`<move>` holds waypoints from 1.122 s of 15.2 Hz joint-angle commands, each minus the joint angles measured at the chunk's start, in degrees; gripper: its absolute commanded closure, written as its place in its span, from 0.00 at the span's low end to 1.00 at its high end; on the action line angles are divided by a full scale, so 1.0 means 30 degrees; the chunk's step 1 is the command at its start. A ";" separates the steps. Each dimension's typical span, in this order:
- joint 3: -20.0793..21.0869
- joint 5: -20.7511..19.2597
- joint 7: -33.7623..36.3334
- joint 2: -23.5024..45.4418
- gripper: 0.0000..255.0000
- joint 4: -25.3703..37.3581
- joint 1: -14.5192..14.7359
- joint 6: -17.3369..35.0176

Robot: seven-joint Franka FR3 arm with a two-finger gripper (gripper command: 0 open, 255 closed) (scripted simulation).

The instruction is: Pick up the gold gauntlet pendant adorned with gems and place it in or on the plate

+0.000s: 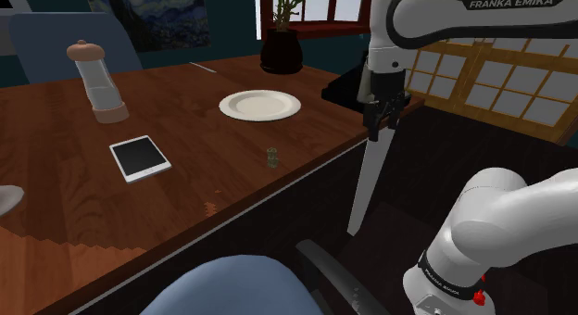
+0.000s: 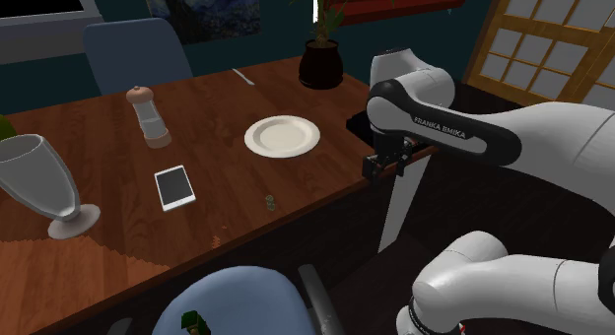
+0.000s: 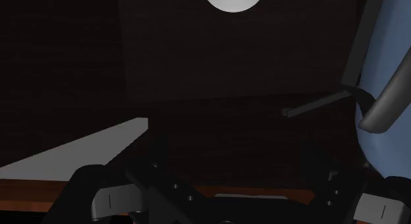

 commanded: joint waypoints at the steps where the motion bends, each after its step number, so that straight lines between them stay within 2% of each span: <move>1: 0.0000 0.0000 0.0000 0.0000 0.00 0.0000 0.0000 0.0000; 9: 0.2993 0.2685 0.3287 0.1386 0.00 0.1640 0.1364 0.0841; 17: 0.5853 0.4327 0.6490 0.3826 0.00 0.4440 0.2247 0.1853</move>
